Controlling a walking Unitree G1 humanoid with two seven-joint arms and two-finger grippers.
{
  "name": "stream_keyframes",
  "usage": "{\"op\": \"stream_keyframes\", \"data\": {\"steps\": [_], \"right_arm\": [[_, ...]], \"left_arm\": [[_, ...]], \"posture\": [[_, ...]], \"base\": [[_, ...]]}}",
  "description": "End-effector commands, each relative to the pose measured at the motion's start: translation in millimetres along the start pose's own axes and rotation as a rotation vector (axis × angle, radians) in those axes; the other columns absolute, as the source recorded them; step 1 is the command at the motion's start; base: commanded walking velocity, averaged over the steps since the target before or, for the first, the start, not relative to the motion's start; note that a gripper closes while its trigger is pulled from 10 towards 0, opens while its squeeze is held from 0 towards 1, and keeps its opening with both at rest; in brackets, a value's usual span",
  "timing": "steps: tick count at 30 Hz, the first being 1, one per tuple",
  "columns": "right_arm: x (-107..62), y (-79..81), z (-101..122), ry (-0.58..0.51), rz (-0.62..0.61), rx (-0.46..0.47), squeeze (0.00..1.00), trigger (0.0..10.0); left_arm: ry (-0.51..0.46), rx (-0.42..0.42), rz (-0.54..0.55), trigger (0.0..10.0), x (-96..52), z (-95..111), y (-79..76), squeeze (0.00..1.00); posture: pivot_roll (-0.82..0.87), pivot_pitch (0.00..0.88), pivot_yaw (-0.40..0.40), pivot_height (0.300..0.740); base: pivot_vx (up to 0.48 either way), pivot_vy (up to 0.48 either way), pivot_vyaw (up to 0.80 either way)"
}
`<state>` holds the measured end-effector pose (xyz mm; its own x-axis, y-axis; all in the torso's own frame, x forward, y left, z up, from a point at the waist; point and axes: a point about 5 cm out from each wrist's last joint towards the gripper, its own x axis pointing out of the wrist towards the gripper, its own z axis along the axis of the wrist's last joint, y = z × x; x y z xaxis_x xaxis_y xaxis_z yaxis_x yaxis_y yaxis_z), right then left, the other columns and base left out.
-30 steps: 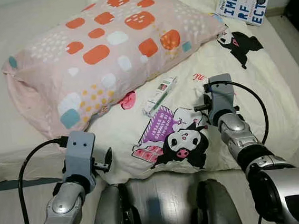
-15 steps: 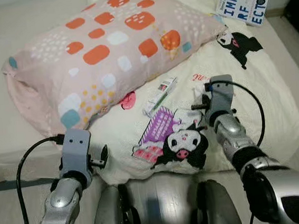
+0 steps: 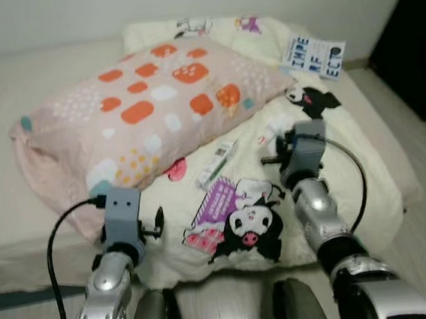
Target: Clean up the room
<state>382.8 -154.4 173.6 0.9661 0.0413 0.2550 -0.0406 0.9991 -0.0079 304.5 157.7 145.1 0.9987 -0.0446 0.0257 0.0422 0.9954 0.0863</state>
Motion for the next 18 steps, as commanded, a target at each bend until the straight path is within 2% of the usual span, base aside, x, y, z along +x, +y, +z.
{"op": "stream_keyframes", "data": {"steps": [1,2,4,7,8,10,11,12,18], "right_arm": [[-10.1,4.3,-7,0.015,0.018,-0.035,0.0,10.0],[-10.1,4.3,-7,0.015,0.018,-0.035,0.0,10.0],[-27.4,8.4,-17,0.034,0.035,-0.089,0.0,10.0],[-35.5,9.3,-21,0.034,0.038,-0.106,0.0,10.0],[-44.1,7.7,-25,0.037,0.028,-0.116,0.0,10.0],[-44.1,7.7,-25,0.037,0.028,-0.116,0.0,10.0],[-57.2,2.9,-31,0.048,0.008,-0.122,0.0,10.0],[-61.0,0.9,-34,0.054,-0.004,-0.107,0.0,10.0],[-69.9,4.1,-33,0.078,0.007,-0.106,0.0,10.0]], "left_arm": [[0.032,-0.006,0.014,10.0,-3.9,-12,-0.2,0.0],[0.032,-0.006,0.014,10.0,-3.9,-12,-0.2,0.0],[0.033,0.003,0.034,10.0,-7.2,-15,0.0,0.0],[0.033,0.007,0.043,10.0,-8.7,-17,-0.1,0.0],[0.033,0.009,0.047,10.0,-10.6,-19,-1.0,0.0],[0.033,0.009,0.047,10.0,-10.6,-19,-1.0,0.0],[0.03,0.007,0.053,10.0,-12.2,-22,-2.8,0.0],[0.028,0.007,0.053,10.0,-12.2,-22,-4.0,0.0],[0.017,0.002,0.058,10.0,-10.5,-22,-5.0,0.0]], "posture": [[-0.04,0.205,0.017,0.598],[-0.04,0.205,0.017,0.598],[-0.04,0.199,0.019,0.598],[-0.04,0.199,0.02,0.598],[-0.04,0.196,0.021,0.598],[-0.04,0.196,0.021,0.598],[-0.04,0.197,0.022,0.598],[-0.04,0.198,0.022,0.602],[-0.03,0.197,0.026,0.626]], "base": [[0.0,0.0,0.0],[0.0,0.0,0.0],[0.0,0.0,0.0],[0.0,0.0,0.0],[0.0,0.0,0.0],[0.0,0.0,0.0],[0.0,0.0,0.0],[0.0,0.0,0.0],[0.0,0.0,0.0]]}}
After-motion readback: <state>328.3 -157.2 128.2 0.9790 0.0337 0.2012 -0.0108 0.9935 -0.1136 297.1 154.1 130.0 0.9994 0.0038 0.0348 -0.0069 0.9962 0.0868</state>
